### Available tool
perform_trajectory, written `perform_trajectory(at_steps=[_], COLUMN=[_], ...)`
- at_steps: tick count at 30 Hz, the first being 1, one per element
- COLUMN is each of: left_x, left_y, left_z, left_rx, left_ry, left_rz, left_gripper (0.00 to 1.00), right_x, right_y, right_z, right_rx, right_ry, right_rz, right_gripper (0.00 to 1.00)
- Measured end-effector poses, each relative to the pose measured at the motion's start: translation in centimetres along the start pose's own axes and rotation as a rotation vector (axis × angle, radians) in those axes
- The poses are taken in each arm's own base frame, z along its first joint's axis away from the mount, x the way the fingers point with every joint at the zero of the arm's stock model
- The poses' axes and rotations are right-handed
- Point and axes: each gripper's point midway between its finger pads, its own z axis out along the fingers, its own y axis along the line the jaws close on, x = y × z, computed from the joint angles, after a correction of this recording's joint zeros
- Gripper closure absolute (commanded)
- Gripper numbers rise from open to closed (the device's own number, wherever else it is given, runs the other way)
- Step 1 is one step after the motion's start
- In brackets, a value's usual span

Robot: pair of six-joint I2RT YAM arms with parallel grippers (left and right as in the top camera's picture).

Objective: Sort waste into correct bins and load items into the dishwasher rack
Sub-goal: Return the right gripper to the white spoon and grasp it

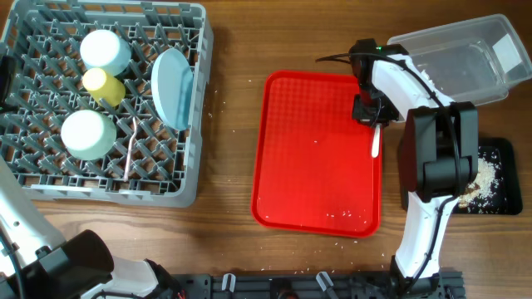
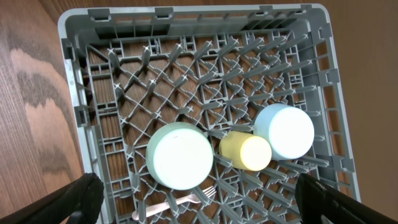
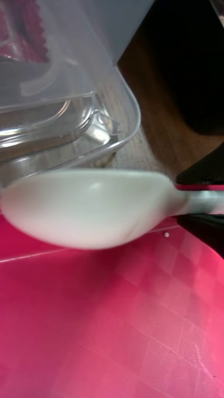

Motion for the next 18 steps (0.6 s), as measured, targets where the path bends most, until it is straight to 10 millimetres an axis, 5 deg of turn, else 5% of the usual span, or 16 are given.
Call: perform_trajectory(at_steps=[11, 18], left_x=[0.0, 0.0], left_y=[0.0, 0.0], left_z=[0.0, 0.0], left_rx=[0.0, 0.001], left_ry=[0.0, -0.001], left_rz=[0.0, 0.0], left_gripper=[0.0, 0.0], right_x=[-0.4, -1.5], right_y=[-0.1, 3.0], right_z=[-1.8, -5.6], right_rx=[-0.021, -0.249], right_ry=[0.012, 0.009], right_rz=[-0.002, -0.025], right_gripper=[0.96, 0.96])
